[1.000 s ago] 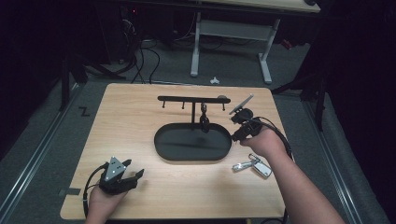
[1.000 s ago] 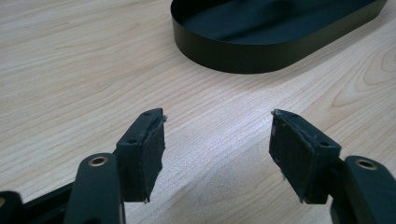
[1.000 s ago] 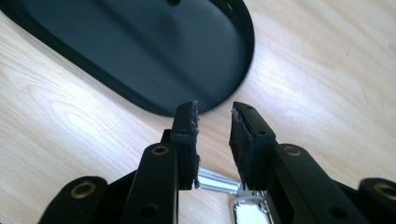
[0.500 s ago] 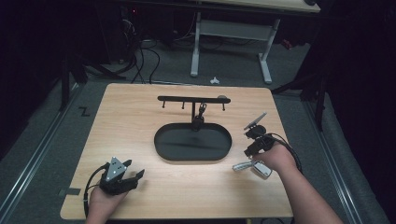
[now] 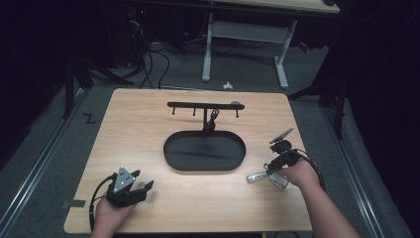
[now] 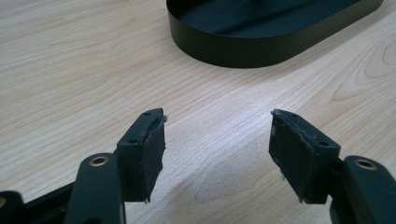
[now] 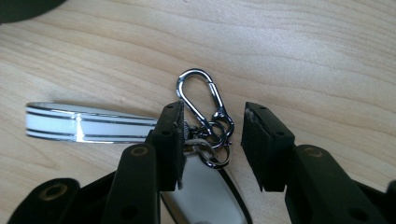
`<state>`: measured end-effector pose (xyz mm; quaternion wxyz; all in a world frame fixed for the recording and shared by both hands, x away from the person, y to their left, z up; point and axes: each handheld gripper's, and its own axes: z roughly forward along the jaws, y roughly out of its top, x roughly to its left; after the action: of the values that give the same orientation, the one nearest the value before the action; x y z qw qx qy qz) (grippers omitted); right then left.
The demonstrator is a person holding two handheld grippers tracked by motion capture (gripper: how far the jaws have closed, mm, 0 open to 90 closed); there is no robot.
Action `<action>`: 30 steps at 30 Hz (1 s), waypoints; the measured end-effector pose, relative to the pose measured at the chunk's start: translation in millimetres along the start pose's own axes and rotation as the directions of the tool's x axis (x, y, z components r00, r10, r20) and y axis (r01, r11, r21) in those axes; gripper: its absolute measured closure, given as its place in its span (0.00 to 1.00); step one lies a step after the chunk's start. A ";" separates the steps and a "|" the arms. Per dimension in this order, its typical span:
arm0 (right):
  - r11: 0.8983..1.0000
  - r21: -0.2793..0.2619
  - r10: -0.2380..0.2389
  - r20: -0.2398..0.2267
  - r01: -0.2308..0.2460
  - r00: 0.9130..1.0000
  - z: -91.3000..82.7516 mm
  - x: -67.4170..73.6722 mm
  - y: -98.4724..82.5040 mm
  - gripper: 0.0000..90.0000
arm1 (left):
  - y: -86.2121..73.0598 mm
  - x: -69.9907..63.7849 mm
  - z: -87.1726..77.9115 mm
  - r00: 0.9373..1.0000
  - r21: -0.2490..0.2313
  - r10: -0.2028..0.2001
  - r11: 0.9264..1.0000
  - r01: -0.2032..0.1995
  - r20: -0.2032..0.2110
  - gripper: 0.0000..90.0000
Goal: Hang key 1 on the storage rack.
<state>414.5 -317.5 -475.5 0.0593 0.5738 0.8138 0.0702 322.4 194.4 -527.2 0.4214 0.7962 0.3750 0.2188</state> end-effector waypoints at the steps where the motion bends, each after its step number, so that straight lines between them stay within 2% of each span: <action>1: 1.000 0.001 0.003 -0.001 -0.003 1.000 1.0 -0.9 0.1 0.66 | 0.0 -0.2 0.2 1.000 -0.001 0.001 1.000 -0.001 -0.001 0.41; 16: 0.999 0.030 -0.012 -0.007 0.012 1.000 6.2 2.2 6.1 0.67 | 1.2 -1.0 1.0 1.000 -0.001 0.005 1.000 -0.005 0.004 0.41; 27: 1.000 0.014 -0.002 0.027 0.002 1.000 6.9 2.5 12.5 0.74 | 1.0 -0.9 1.6 1.000 0.003 0.007 1.000 -0.007 0.003 0.41; 30: 1.000 0.029 0.003 0.009 -0.003 1.000 10.3 3.0 13.5 0.75 | 1.0 -0.9 1.7 1.000 0.004 0.008 1.000 -0.008 0.004 0.41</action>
<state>427.8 -309.7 -483.2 0.0546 0.5761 0.8136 0.0560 323.4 192.5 -527.3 0.4195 0.7991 0.3714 0.2180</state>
